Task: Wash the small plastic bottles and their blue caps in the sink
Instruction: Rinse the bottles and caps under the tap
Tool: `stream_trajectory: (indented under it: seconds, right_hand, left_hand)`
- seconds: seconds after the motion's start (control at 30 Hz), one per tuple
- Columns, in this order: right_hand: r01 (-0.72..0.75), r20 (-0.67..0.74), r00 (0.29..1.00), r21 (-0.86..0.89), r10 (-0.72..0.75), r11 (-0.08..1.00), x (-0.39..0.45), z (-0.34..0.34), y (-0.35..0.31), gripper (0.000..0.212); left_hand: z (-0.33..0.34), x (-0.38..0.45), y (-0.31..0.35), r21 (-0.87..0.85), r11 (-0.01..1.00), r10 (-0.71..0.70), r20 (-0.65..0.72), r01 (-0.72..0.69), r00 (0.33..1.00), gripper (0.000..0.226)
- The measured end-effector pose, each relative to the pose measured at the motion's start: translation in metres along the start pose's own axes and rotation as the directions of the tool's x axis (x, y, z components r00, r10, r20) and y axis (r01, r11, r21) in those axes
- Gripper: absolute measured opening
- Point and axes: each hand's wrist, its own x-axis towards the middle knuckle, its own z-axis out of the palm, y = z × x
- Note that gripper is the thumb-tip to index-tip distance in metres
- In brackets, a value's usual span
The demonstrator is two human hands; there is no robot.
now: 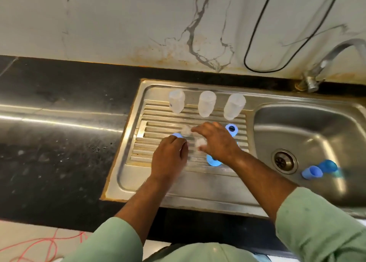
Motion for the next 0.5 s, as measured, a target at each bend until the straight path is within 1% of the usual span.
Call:
stream_trajectory:
  seconds: [0.03,0.07,0.13,0.2,0.27,0.33,0.4,0.43,0.5]
  right_hand:
    - [-0.031,-0.024,0.999,0.028,0.032,0.999,-0.013,-0.006,0.014,0.054]
    - [-0.068,-0.054,0.996,0.069,0.071,0.995,-0.026,-0.012,0.029,0.048]
    - [-0.157,-0.075,0.983,0.125,0.167,0.980,-0.055,-0.023,0.067,0.036]
    - [-0.221,-0.043,0.973,0.088,0.226,0.971,-0.084,-0.034,0.110,0.031]
    - [-0.285,0.014,0.959,0.035,0.285,0.958,-0.114,-0.047,0.153,0.031]
    - [-0.351,0.043,0.936,0.022,0.349,0.936,-0.142,-0.057,0.203,0.032]
    - [-0.413,0.100,0.905,-0.016,0.413,0.911,-0.165,-0.061,0.246,0.033]
    - [-0.439,0.147,0.885,-0.052,0.442,0.897,-0.177,-0.063,0.273,0.034]
    - [-0.449,0.261,0.840,-0.156,0.475,0.880,-0.196,-0.061,0.316,0.042]
  left_hand:
    - [0.007,0.002,0.015,-0.027,0.998,0.054,-0.031,-0.055,0.998,0.025]
    - [0.014,0.006,0.031,-0.065,0.994,0.082,-0.027,-0.083,0.996,0.029]
    - [0.036,0.014,0.071,-0.144,0.982,0.129,0.030,-0.124,0.991,0.031]
    - [0.065,0.020,0.112,-0.170,0.971,0.189,0.123,-0.167,0.974,0.027]
    - [0.097,0.024,0.153,-0.190,0.966,0.225,0.267,-0.178,0.937,0.021]
    - [0.132,0.028,0.197,-0.158,0.973,0.217,0.413,-0.165,0.884,0.024]
    - [0.167,0.031,0.230,-0.067,0.986,0.164,0.536,-0.152,0.828,0.029]
    - [0.190,0.032,0.250,-0.035,0.991,0.125,0.593,-0.130,0.796,0.032]
    - [0.229,0.033,0.276,0.016,0.997,0.048,0.659,-0.078,0.751,0.034]
